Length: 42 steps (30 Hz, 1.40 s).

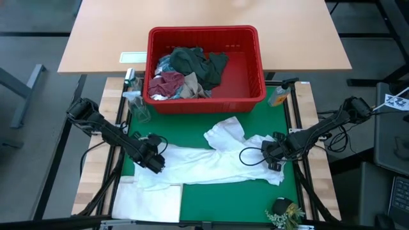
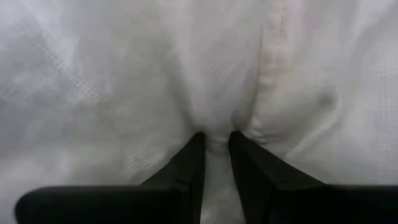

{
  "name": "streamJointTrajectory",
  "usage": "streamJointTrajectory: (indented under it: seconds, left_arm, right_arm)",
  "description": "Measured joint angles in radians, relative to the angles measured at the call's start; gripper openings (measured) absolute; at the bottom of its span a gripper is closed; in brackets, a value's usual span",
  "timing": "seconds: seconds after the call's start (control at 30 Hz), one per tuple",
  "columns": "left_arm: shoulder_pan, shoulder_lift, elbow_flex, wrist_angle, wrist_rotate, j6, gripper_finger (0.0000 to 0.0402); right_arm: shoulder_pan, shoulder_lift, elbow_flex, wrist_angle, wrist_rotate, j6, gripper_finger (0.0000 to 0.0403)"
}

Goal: Fold Laundry from Bin
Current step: Fold the white polo shirt

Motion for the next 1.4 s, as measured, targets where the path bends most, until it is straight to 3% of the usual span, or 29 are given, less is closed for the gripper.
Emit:
streamJointTrajectory:
  seconds: [0.1, 0.23, 0.5, 0.73, 1.07, 1.4]
  left_arm:
    - [0.004, 0.000, 0.001, 0.004, 0.020, 0.000, 0.0082]
    - [0.023, 0.000, 0.032, -0.024, 0.124, -0.008, 0.0110]
    - [-0.019, -0.003, 0.217, -0.004, 0.184, 0.004, 0.0103]
    - [-0.132, -0.004, 0.278, 0.214, 0.234, -0.002, 0.0094]
    - [-0.300, 0.019, 0.272, 0.281, 0.228, -0.158, 0.0094]
    - [-0.335, 0.020, 0.247, 0.278, 0.154, -0.208, 0.0094]
  right_arm:
    - [0.000, 0.000, 0.000, 0.001, -0.001, 0.000, 0.0081]
    - [0.000, 0.000, -0.001, 0.003, -0.001, 0.000, 0.0081]
    - [0.000, 0.000, -0.001, 0.005, -0.002, -0.001, 0.0081]
    - [0.000, 0.001, -0.001, 0.006, -0.003, -0.001, 0.0081]
    - [0.000, 0.001, -0.001, 0.007, -0.003, -0.001, 0.0081]
    - [0.000, 0.005, 0.047, -0.037, -0.072, 0.016, 0.0081]
